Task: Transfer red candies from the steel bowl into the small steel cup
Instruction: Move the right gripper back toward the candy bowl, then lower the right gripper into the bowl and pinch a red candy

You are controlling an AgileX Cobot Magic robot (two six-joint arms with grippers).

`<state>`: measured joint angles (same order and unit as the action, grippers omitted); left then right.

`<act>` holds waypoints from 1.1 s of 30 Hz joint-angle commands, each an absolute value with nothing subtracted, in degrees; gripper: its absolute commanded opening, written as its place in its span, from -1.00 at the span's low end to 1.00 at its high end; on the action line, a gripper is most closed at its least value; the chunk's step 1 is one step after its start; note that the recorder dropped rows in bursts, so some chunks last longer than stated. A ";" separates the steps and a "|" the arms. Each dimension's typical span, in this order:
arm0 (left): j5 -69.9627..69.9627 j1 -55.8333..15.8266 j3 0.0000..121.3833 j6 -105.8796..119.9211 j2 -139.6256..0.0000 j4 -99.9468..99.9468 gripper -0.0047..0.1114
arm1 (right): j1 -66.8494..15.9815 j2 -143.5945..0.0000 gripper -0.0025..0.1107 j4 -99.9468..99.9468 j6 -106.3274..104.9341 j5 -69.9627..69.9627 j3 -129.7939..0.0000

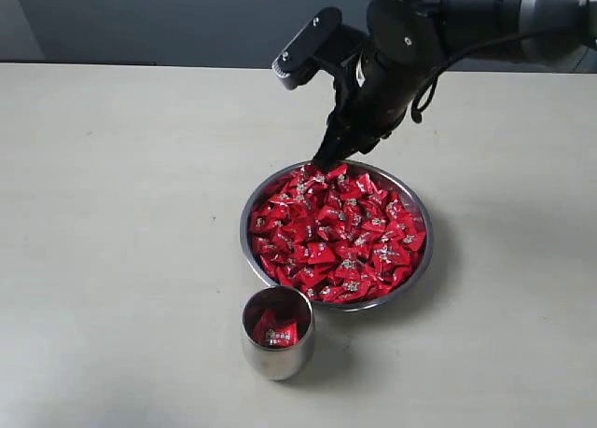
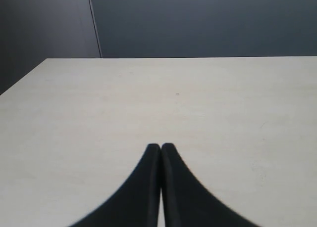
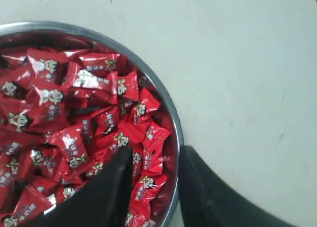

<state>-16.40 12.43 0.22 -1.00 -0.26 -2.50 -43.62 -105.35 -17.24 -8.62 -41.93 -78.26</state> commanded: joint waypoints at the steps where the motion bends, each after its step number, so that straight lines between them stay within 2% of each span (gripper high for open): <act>1: -16.30 12.48 0.00 -1.15 0.00 -2.57 -0.91 | -43.38 -106.67 -0.41 -14.28 -11.11 -45.46 -81.01; 15: -16.30 12.48 0.00 -1.15 0.00 -2.57 -0.91 | -43.38 -111.48 -0.41 0.00 -30.48 -53.10 -81.41; 33: -16.30 12.48 0.00 -1.15 0.00 -2.57 -0.91 | -43.38 -115.52 -0.41 -4.39 -30.89 -50.07 -83.53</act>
<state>-16.40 12.43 0.22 -1.00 -0.26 -2.50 -43.62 -115.70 -3.10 -30.57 -50.38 -82.04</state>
